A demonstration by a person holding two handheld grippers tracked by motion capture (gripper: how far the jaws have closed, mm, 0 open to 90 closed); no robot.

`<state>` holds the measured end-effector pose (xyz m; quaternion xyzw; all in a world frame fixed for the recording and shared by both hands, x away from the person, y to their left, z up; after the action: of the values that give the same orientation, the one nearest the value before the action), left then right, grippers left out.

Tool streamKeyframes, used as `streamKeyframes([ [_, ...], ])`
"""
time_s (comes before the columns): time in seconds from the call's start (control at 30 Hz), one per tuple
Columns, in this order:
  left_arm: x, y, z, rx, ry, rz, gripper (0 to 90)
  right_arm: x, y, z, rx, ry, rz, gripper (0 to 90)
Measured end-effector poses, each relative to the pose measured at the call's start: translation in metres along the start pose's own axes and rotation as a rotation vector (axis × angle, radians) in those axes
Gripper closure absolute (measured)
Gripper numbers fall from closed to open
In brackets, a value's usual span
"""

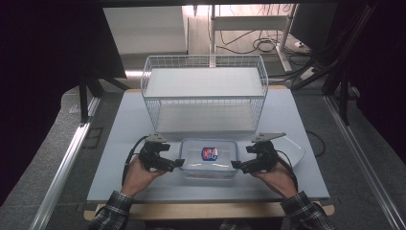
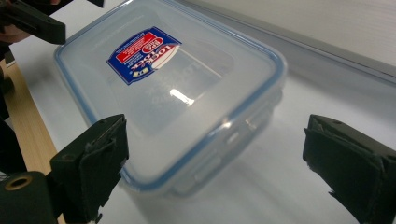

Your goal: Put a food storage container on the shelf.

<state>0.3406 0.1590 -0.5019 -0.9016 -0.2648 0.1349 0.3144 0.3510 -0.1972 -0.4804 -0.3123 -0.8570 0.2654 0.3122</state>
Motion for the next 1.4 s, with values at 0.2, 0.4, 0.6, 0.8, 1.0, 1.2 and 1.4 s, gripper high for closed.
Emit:
streamKeyframes([
  [0.2, 0.011, 0.023, -0.002, -0.006, -0.078, 0.152, 2.1, -0.009, 0.023, -0.001, 0.079, 0.095, -0.080, 5.7],
  [0.4, 0.014, 0.037, 0.003, 0.010, -0.155, 0.301, 1.4, -0.011, 0.034, 0.001, 0.124, 0.165, -0.153, 4.3],
  [0.6, 0.017, 0.023, 0.013, -0.021, -0.231, 0.343, 19.3, -0.019, 0.032, 0.000, 0.164, 0.280, -0.194, 12.2],
  [0.8, 0.019, 0.017, 0.019, -0.068, -0.307, 0.359, 30.5, -0.023, 0.023, -0.002, 0.136, 0.321, -0.205, 28.8],
  [1.0, 0.012, 0.006, 0.024, -0.107, -0.329, 0.336, 43.4, -0.029, 0.011, 0.003, 0.106, 0.392, -0.259, 44.6],
  [1.2, 0.001, -0.001, 0.027, -0.131, -0.330, 0.300, 47.2, -0.027, 0.009, 0.009, 0.109, 0.424, -0.296, 44.2],
  [1.4, -0.001, -0.004, 0.027, -0.149, -0.350, 0.284, 50.4, -0.022, 0.004, 0.011, 0.096, 0.415, -0.277, 49.6],
])
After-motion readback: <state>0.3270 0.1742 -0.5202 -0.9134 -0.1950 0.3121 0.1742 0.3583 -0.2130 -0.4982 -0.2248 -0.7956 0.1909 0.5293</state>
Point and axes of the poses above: each handheld gripper's, and its own axes: y roughly forward along the jaws, z roughly out of its underside, x roughly to its left, the point moved 1 cm from there along y, roughly forward along the jaws, and after that the axes turned 13 degrees about y, right-handed, at the moved point
